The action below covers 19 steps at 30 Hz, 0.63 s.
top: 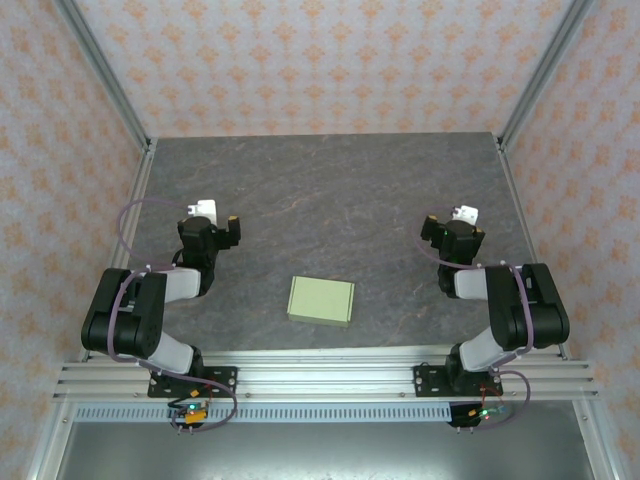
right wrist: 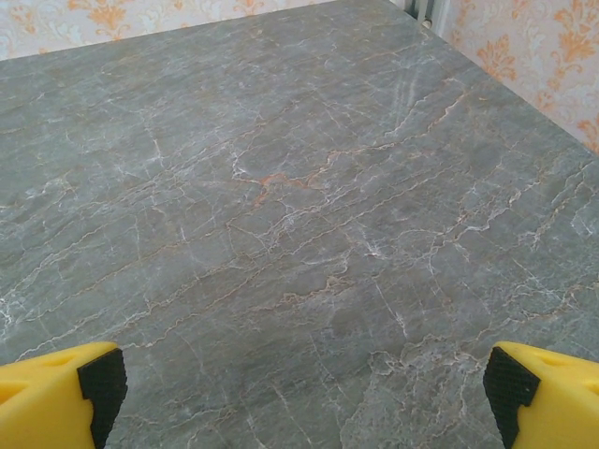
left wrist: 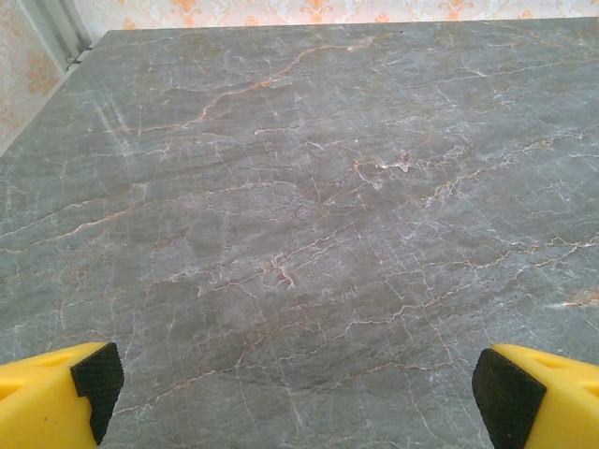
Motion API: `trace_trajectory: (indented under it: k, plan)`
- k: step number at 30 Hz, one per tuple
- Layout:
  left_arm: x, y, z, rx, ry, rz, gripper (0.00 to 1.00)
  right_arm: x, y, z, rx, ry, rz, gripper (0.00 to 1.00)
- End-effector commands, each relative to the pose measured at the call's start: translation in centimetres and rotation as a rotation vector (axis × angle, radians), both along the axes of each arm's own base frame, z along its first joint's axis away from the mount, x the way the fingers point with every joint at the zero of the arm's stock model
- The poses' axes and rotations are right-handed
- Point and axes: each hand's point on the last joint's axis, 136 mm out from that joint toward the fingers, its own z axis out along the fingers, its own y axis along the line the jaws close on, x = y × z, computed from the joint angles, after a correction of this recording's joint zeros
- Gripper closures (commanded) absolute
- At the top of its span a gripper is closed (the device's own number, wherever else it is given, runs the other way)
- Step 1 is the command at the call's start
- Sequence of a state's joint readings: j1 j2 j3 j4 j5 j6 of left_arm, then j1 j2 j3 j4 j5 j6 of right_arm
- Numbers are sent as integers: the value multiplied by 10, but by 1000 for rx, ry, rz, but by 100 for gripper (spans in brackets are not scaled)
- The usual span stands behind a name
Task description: Fold the paper box
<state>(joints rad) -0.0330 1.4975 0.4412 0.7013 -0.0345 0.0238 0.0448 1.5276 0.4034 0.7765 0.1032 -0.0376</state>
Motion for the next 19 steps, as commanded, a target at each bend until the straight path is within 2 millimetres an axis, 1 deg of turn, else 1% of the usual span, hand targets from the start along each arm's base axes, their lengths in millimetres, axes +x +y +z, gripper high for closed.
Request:
trace_trajectory:
  k: [1, 19]
  plan:
    - [0, 1, 4, 5, -24, 15, 0, 5, 1, 8, 2, -20, 10, 1]
    - [0, 1, 4, 7, -26, 13, 0, 5, 1, 8, 2, -19, 10, 1]
